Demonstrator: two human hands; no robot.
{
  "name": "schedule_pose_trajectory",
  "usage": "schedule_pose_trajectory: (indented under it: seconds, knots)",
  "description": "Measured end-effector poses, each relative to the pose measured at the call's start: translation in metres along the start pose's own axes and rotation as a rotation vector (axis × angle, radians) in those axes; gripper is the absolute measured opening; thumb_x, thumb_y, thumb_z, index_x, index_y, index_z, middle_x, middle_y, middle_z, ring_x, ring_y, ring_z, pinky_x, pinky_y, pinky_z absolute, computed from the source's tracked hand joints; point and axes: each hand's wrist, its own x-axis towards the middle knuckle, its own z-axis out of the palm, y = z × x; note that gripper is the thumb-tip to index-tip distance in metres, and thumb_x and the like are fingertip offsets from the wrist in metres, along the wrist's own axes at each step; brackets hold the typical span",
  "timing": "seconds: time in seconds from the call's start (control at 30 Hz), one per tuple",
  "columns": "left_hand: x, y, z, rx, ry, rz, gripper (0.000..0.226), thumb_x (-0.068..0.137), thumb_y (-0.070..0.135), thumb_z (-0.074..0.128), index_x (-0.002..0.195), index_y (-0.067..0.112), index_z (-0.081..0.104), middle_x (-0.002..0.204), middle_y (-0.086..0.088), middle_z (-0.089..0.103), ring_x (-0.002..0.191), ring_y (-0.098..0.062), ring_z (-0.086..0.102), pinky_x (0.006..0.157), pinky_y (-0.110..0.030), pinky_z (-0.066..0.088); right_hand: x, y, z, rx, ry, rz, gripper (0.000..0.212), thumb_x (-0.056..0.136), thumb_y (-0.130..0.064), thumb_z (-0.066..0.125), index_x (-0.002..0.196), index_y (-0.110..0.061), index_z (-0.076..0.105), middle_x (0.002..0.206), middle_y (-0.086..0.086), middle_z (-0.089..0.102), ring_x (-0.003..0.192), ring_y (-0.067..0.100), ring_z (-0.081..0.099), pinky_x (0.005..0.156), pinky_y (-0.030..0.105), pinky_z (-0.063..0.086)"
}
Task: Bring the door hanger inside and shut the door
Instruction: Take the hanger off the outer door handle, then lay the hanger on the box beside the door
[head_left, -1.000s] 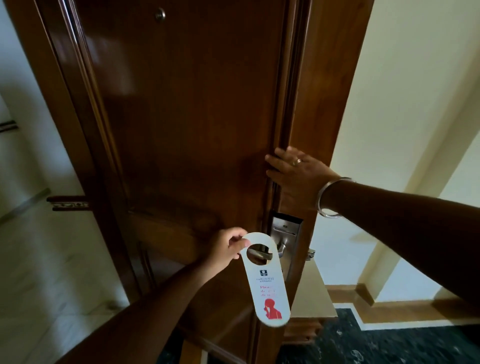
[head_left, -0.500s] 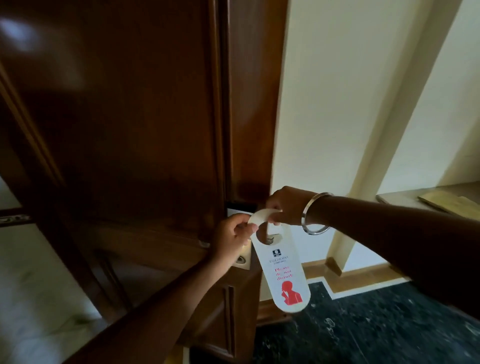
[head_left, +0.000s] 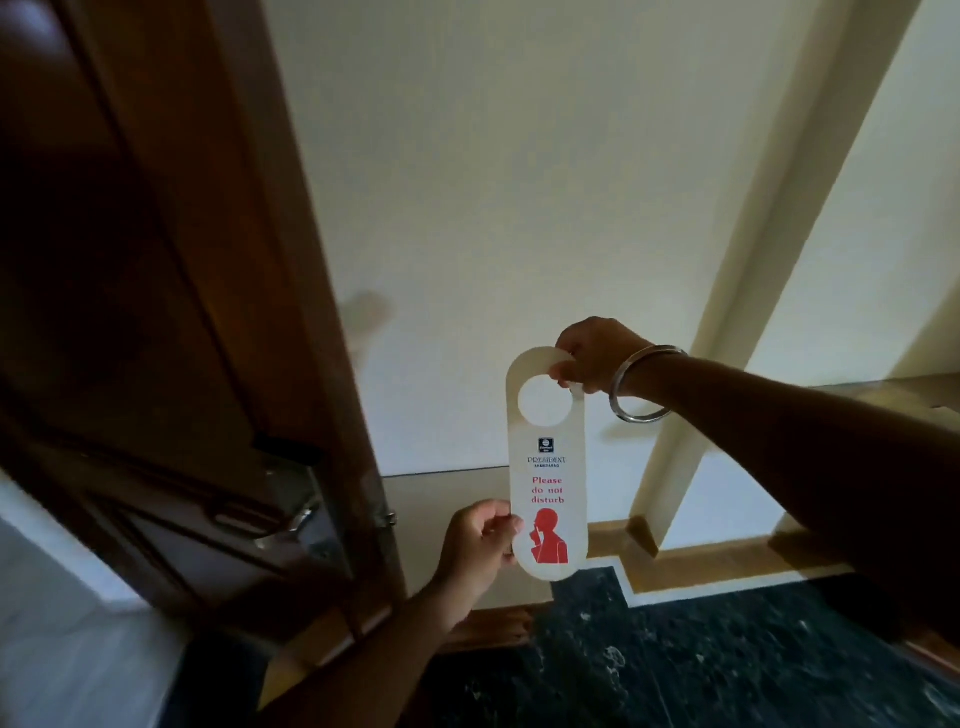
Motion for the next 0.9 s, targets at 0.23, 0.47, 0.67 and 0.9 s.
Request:
schedule_pose_trajectory:
  seconds: [0.23, 0.47, 0.67, 0.9]
  knots:
    - [0.05, -0.002, 0.042, -0.159, 0.12, -0.156, 0.014, 0.091, 0.024, 0.068, 0.104, 0.021, 0.067, 0.098, 0.003, 0.077, 0.095, -0.019, 0.073, 0.073, -0.033, 0.061, 0.063, 0.083, 0.039, 0.599, -0.089, 0.177, 0.012, 0.079, 0.01, 0.062, 0.074, -0.001, 0.064, 0.076, 0.025, 0.068, 0.062, 0.035, 0.064, 0.069, 0.052, 0.056]
    - [0.123, -0.035, 0.035, -0.099, 0.158, -0.303, 0.01, 0.093, 0.024, 0.066, 0.101, 0.029, 0.069, 0.098, 0.005, 0.077, 0.092, -0.014, 0.073, 0.07, -0.03, 0.06, 0.125, 0.138, 0.167, 0.481, -0.232, 0.377, 0.04, 0.081, -0.025, 0.072, 0.112, -0.005, 0.054, 0.106, 0.014, 0.065, 0.097, 0.03, 0.063, 0.088, 0.041, 0.052]
    - [0.196, -0.092, 0.034, -0.072, 0.144, -0.475, 0.021, 0.096, 0.02, 0.06, 0.116, 0.018, 0.065, 0.104, -0.002, 0.074, 0.092, -0.017, 0.072, 0.07, -0.029, 0.06, 0.168, 0.201, 0.255, 0.557, -0.288, 0.539, 0.014, 0.082, -0.016, 0.07, 0.076, -0.015, 0.058, 0.091, 0.013, 0.072, 0.072, 0.021, 0.066, 0.063, 0.03, 0.054]
    - [0.256, -0.16, 0.042, -0.176, 0.307, -0.695, 0.024, 0.094, 0.012, 0.061, 0.118, 0.01, 0.066, 0.111, -0.01, 0.072, 0.099, -0.027, 0.07, 0.084, -0.048, 0.06, 0.216, 0.259, 0.346, 0.624, -0.424, 0.633, 0.013, 0.08, -0.016, 0.072, 0.085, -0.017, 0.061, 0.09, 0.007, 0.071, 0.078, 0.023, 0.068, 0.071, 0.039, 0.058]
